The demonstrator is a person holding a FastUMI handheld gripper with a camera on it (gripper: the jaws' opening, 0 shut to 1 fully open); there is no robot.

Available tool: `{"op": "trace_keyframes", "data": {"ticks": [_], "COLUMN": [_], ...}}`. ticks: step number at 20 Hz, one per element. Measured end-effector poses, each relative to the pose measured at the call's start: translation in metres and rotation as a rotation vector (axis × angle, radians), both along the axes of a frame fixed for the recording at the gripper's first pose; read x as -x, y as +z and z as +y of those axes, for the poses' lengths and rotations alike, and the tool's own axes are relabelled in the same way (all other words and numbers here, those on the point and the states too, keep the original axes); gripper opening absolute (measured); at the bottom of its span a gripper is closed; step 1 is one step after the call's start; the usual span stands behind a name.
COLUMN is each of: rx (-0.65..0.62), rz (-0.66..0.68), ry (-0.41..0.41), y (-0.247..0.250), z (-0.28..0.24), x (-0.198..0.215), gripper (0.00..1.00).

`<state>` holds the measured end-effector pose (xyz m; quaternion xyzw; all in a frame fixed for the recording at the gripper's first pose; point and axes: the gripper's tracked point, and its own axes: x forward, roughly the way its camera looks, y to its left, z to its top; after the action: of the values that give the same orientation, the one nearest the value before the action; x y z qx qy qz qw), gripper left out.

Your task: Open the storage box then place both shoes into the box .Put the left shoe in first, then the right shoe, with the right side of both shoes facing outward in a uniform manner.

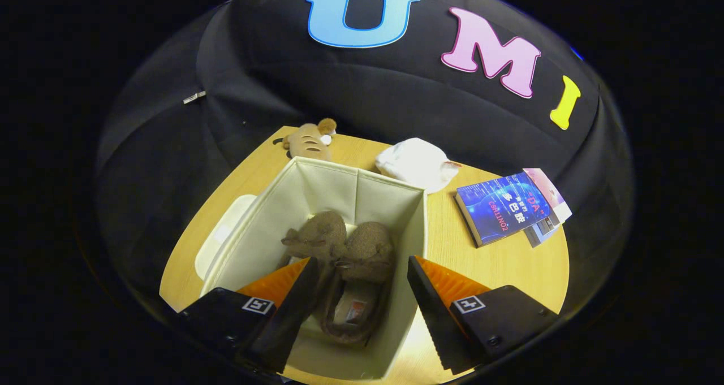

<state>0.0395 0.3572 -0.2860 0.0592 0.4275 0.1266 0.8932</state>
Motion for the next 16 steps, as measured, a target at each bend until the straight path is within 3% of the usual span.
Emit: {"op": "trace_keyframes", "data": {"ticks": [5, 16], "rx": [-0.047, -0.061], "rz": [-0.102, -0.353], "ry": [-0.023, -0.113], "y": [0.034, 0.114], "z": [-0.028, -0.150], "x": [-0.003, 0.004], "gripper": [0.99, 0.98]}}
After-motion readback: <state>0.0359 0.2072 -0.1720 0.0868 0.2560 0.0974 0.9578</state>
